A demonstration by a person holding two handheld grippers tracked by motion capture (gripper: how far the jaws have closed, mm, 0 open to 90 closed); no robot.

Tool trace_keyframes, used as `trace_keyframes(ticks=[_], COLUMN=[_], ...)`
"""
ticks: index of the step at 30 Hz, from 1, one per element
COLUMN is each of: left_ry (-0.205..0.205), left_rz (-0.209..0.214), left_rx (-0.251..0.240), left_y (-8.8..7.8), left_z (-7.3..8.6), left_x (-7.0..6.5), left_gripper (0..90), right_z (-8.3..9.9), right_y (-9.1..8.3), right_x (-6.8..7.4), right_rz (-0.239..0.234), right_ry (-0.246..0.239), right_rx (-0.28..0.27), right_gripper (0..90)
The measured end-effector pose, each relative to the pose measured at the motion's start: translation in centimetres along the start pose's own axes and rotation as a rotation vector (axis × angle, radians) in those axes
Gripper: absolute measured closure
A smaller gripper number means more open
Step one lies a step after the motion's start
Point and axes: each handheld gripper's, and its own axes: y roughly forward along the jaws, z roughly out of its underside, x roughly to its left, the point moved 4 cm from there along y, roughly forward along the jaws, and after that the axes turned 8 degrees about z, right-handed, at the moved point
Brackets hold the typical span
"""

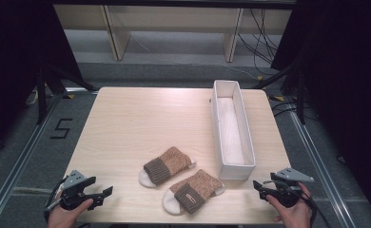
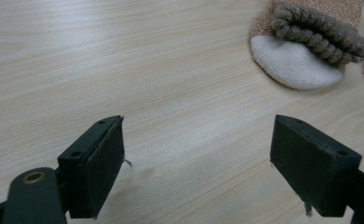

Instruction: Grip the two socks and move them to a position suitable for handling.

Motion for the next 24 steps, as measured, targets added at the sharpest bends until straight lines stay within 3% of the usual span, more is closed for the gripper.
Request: trace_keyframes(ticks=[4, 5, 6, 8, 9, 10, 12, 14, 21, 22, 24], left_ry=[0.003, 0.003, 0.0, -0.002, -0.002, -0.002, 0.001, 0.0, 0.002, 0.004, 0.003], left_rz=[-0.004, -0.006, -0.003, -0.005, -0.005, -0.005, -0.004, -0.002, -0.003, 0.002, 0.0], left_rx=[0.003, 0.005, 0.001, -0.001, -0.001, 0.0, 0.003, 0.002, -0.007, -0.021, -0.009], left_y=[0.0, 0.0, 0.0, 0.0, 0.0, 0.0, 0.0, 0.0, -0.1, 0.1, 0.0], left_z=[0.0, 0.0, 0.0, 0.0, 0.0, 0.0, 0.0, 0.0, -0.1, -0.2, -0.2], left_x=[0.1, 0.1, 0.1, 0.1, 0.1, 0.1, 0.1, 0.1, -0.1, -0.1, -0.1], left_gripper=[17.2, 17.2, 17.2, 17.2, 17.2, 17.2, 17.2, 17.2, 17.2, 17.2, 17.2], right_z=[-0.1, -0.1, -0.1, -0.4, -0.4, -0.4, -0.6, -0.8, -1.5, -2.0, -2.3], right_y=[0.0, 0.0, -0.2, -0.5, -0.5, -0.8, -1.1, -1.8, -3.3, -3.4, -3.6], right_x=[-0.1, -0.3, 0.0, -0.2, -0.2, 0.2, 0.2, 0.9, 2.8, 3.5, 4.4], right_rz=[-0.002, -0.006, -0.005, 0.0, 0.0, -0.006, -0.009, -0.03, -0.071, -0.088, -0.109], right_ry=[-0.009, -0.031, 0.002, -0.06, -0.06, -0.021, -0.072, -0.039, -0.052, -0.11, -0.122], right_rx=[-0.019, -0.023, -0.008, -0.029, -0.029, -0.013, -0.04, -0.041, -0.079, -0.11, -0.113], right_gripper=[27.4, 27.7, 27.9, 29.6, 29.6, 29.9, 30.9, 32.1, 32.5, 32.5, 32.5])
